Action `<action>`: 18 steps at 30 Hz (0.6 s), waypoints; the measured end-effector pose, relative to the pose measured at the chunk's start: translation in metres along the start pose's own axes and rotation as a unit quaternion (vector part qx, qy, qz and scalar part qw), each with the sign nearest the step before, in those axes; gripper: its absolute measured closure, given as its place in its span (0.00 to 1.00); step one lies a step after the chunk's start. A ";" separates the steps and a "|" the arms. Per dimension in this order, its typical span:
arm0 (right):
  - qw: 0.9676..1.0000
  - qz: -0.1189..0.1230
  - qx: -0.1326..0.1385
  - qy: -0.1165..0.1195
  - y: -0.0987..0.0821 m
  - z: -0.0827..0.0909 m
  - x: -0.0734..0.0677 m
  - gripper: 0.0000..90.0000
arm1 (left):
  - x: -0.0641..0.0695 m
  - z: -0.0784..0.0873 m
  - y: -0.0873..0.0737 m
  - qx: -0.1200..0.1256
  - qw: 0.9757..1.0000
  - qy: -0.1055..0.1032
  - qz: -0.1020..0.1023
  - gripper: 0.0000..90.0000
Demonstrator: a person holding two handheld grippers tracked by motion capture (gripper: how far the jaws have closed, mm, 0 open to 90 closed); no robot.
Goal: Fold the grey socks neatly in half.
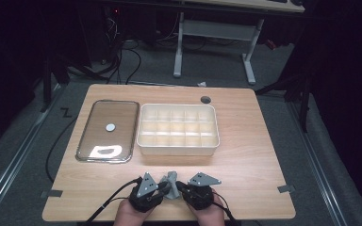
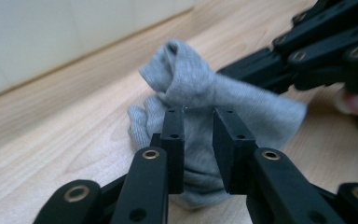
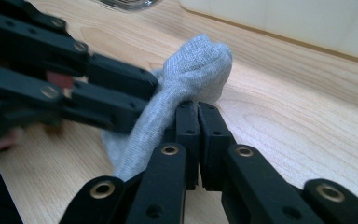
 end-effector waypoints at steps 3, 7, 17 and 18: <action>1.000 -0.004 0.000 0.003 -0.002 0.000 0.001 0.97 | -0.004 0.013 0.006 0.025 0.999 0.015 -0.017 0.80; 1.000 -0.006 -0.003 0.002 -0.003 0.000 0.002 0.96 | -0.015 0.025 0.006 0.021 0.999 0.035 -0.014 0.79; 1.000 -0.012 0.004 0.003 -0.002 0.005 0.005 0.94 | -0.028 0.013 -0.020 -0.068 0.996 0.049 0.021 0.83; 1.000 -0.013 0.004 0.003 -0.002 0.006 0.005 0.94 | -0.025 0.013 -0.019 -0.070 0.996 0.045 0.019 0.83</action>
Point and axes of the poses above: each handheld gripper's, and its own axes: z roughly backward along the jaws, y roughly out of its top, x roughly to its right, the point moved 7 cm from there along -z, roughly forward along the jaws, and after that the axes turned 3 degrees about -y, right-handed, at the moved point
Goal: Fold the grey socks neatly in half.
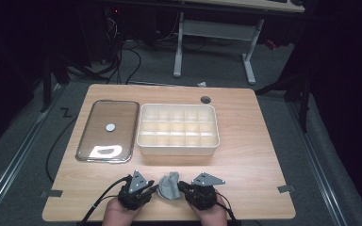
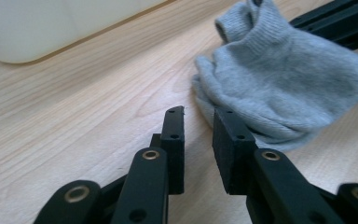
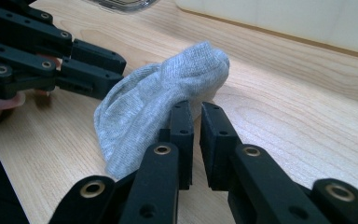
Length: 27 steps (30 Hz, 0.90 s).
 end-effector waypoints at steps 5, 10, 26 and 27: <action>1.000 -0.002 0.002 0.000 0.000 0.003 0.000 0.93 | 0.005 -0.001 0.000 -0.004 1.000 -0.005 -0.001 0.85; 1.000 -0.004 0.005 -0.002 0.001 0.006 -0.001 0.93 | 0.013 -0.003 0.001 -0.005 1.000 -0.010 -0.009 0.86; 1.000 0.001 0.009 -0.030 0.009 0.005 0.007 0.96 | 0.041 -0.035 0.024 0.001 0.999 -0.037 -0.037 0.94; 0.999 0.001 0.009 -0.031 0.008 0.004 0.007 0.96 | 0.042 -0.035 0.023 -0.001 0.998 -0.037 -0.042 0.95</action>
Point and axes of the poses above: each handheld gripper's, and its own axes: z roughly backward along the jaws, y roughly out of its top, x roughly to its right, the point moved 7 cm from there along -z, roughly forward along the jaws, and after that the axes turned 3 degrees about -y, right-handed, at the moved point
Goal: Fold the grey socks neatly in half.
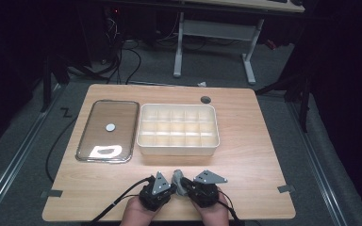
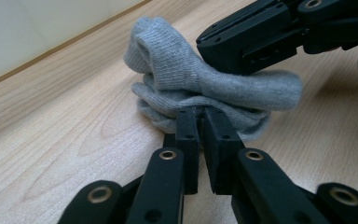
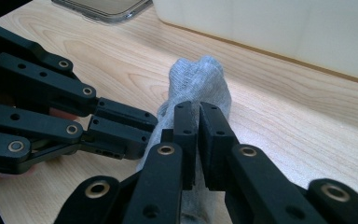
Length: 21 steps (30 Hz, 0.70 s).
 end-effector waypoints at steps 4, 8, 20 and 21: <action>1.000 0.019 0.000 0.001 -0.001 -0.002 -0.005 0.97 | -0.001 0.000 -0.004 -0.005 1.000 0.004 -0.013 0.96; 0.999 0.046 -0.004 -0.002 -0.006 -0.008 -0.011 1.00 | -0.007 0.005 -0.010 -0.010 1.000 0.015 -0.006 0.88; 0.998 0.055 -0.003 0.007 -0.007 -0.011 -0.014 1.00 | -0.027 0.032 0.001 0.064 0.996 -0.015 0.065 0.72; 0.998 0.055 -0.003 0.008 -0.007 -0.011 -0.014 1.00 | -0.027 0.033 0.004 0.069 0.995 -0.024 0.069 0.77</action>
Point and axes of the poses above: each handheld gripper's, and its own axes: z roughly backward along the jaws, y roughly out of its top, x roughly to its right, the point moved 7 cm from there along -z, roughly forward along the jaws, and after that the axes turned 3 degrees about -y, right-handed, at the moved point
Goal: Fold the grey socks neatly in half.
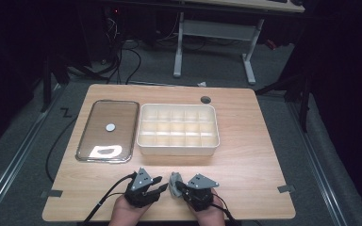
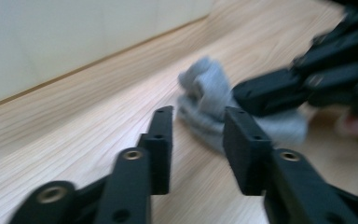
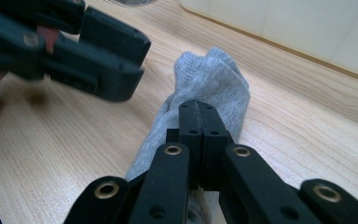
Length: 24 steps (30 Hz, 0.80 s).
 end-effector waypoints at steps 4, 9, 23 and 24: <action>1.000 -0.002 0.000 0.002 0.000 0.000 0.000 1.00 | 0.006 -0.003 0.018 0.012 1.000 -0.008 -0.015 0.96; 1.000 -0.003 0.003 0.003 0.000 -0.001 0.000 1.00 | 0.017 -0.017 0.037 0.010 0.999 -0.020 -0.030 0.99; 1.000 -0.007 0.006 0.006 -0.001 0.000 0.001 1.00 | -0.005 -0.038 0.010 -0.012 1.000 0.001 -0.012 0.99; 1.000 -0.007 0.006 0.006 -0.001 0.000 0.001 1.00 | -0.005 -0.038 0.010 -0.012 1.000 0.001 -0.012 1.00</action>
Point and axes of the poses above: each handheld gripper's, and its own axes: z roughly backward along the jaws, y roughly out of its top, x roughly to its right, the point moved 7 cm from there along -z, roughly forward along the jaws, and after that the axes turned 3 degrees about -y, right-handed, at the moved point
